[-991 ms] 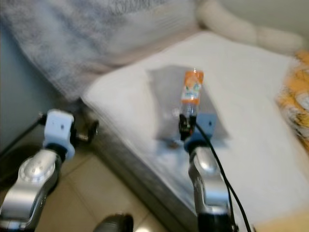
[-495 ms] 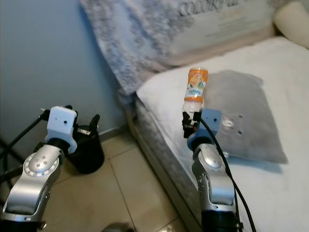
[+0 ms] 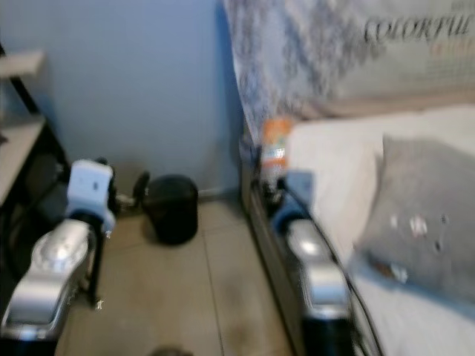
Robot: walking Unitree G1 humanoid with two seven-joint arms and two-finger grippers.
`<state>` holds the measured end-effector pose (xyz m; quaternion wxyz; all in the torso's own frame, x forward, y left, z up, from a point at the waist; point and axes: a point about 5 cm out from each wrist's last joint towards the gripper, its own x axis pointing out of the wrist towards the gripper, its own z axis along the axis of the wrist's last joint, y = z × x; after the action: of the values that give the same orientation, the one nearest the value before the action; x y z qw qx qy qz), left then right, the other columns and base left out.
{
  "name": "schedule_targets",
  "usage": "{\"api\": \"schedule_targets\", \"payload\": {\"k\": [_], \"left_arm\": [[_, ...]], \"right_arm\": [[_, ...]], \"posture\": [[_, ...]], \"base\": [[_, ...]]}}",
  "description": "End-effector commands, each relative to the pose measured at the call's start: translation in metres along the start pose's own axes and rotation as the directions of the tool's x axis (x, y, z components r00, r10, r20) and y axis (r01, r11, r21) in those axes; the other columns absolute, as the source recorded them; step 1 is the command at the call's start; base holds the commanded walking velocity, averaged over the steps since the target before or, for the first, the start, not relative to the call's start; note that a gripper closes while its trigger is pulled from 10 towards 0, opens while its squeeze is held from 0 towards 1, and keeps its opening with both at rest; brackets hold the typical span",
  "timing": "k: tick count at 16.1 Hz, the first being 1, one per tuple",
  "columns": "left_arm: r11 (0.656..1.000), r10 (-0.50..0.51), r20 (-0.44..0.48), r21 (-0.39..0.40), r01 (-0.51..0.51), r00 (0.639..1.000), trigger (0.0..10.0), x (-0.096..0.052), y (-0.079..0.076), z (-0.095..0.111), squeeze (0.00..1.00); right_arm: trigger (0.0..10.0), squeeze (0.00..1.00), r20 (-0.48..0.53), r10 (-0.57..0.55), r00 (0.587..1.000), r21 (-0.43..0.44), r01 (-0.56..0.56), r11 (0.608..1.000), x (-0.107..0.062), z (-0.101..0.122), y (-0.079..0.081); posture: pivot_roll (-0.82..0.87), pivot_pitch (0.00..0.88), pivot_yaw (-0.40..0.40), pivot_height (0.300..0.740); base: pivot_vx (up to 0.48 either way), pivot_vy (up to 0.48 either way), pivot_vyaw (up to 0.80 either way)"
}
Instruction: Clean up the room
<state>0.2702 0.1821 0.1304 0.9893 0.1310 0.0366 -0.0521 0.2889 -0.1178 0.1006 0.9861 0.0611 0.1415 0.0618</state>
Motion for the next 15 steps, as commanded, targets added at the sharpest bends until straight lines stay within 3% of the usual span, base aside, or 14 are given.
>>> {"api": "schedule_targets", "payload": {"k": [1,11,15], "left_arm": [[1.0,-0.009,0.015,-0.003,0.009,1.0,10.0,0.002,-0.002,0.003,0.0],[1.0,-0.013,0.002,0.003,0.013,1.0,10.0,0.002,-0.003,0.0,0.0],[1.0,-0.016,-0.001,0.007,0.016,1.0,10.0,0.002,-0.003,-0.001,0.0]], "right_arm": [[10.0,0.0,0.009,-0.033,0.999,-0.015,0.033,0.999,0.0,0.003,-0.007],[10.0,0.0,-0.023,-0.008,1.0,-0.099,0.006,0.995,0.006,-0.004,-0.004],[10.0,0.0,-0.035,-0.003,0.999,-0.121,-0.001,0.993,0.007,-0.008,-0.003]], "posture": [[0.1,0.0,0.035,0.74],[0.11,0.0,0.031,0.74],[0.11,0.0,0.029,0.74]], "base": [[0.371,0.0,0.0],[0.371,0.0,0.0],[0.373,0.0,0.8]]}}
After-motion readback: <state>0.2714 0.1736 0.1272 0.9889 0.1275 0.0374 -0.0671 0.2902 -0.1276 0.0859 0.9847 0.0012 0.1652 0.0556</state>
